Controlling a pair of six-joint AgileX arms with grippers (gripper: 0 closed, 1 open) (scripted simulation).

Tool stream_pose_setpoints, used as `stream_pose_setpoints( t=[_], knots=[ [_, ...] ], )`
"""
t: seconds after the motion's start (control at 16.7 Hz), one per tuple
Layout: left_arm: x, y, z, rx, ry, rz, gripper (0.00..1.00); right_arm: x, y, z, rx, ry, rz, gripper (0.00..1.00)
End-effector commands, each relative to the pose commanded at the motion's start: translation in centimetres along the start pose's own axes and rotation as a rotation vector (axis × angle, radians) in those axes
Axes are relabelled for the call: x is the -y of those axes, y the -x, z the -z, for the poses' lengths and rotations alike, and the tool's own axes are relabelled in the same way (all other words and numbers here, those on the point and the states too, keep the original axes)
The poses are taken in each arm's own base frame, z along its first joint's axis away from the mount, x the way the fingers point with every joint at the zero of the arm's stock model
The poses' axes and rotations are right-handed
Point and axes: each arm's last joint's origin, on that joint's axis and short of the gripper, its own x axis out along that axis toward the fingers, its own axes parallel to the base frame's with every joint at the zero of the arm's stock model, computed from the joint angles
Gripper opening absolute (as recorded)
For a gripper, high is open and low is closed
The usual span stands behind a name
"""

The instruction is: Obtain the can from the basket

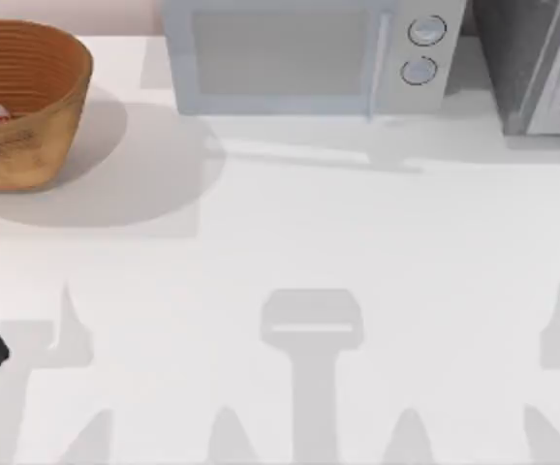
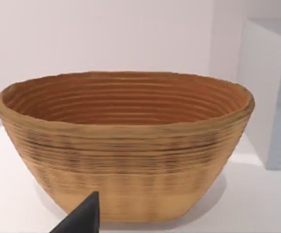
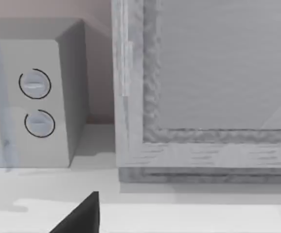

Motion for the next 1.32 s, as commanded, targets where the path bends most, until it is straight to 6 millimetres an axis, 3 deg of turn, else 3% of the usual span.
stream_pose_setpoints(
  t=[0.36, 0.6, 0.78, 0.9, 1.08, 1.32],
  knots=[
    [-0.3, -0.2, -1.2, -0.084, -0.007, -0.03, 1.0, 0.0, 0.0, 0.0, 0.0, 0.0, 0.0, 1.0],
    [-1.0, -1.2, -4.5, -0.277, -0.019, -0.1, 1.0, 0.0, 0.0, 0.0, 0.0, 0.0, 0.0, 1.0],
    [-1.9, -3.4, -8.1, -0.462, -0.025, -0.157, 1.0, 0.0, 0.0, 0.0, 0.0, 0.0, 0.0, 1.0],
    [-2.8, -5.8, -10.5, -0.599, -0.027, -0.186, 1.0, 0.0, 0.0, 0.0, 0.0, 0.0, 0.0, 1.0],
    [-4.4, -10.9, -13.3, -0.816, -0.024, -0.208, 1.0, 0.0, 0.0, 0.0, 0.0, 0.0, 0.0, 1.0],
    [-6.8, -19.7, -14.4, -1.09, -0.012, -0.188, 1.0, 0.0, 0.0, 0.0, 0.0, 0.0, 0.0, 1.0]
  ],
)
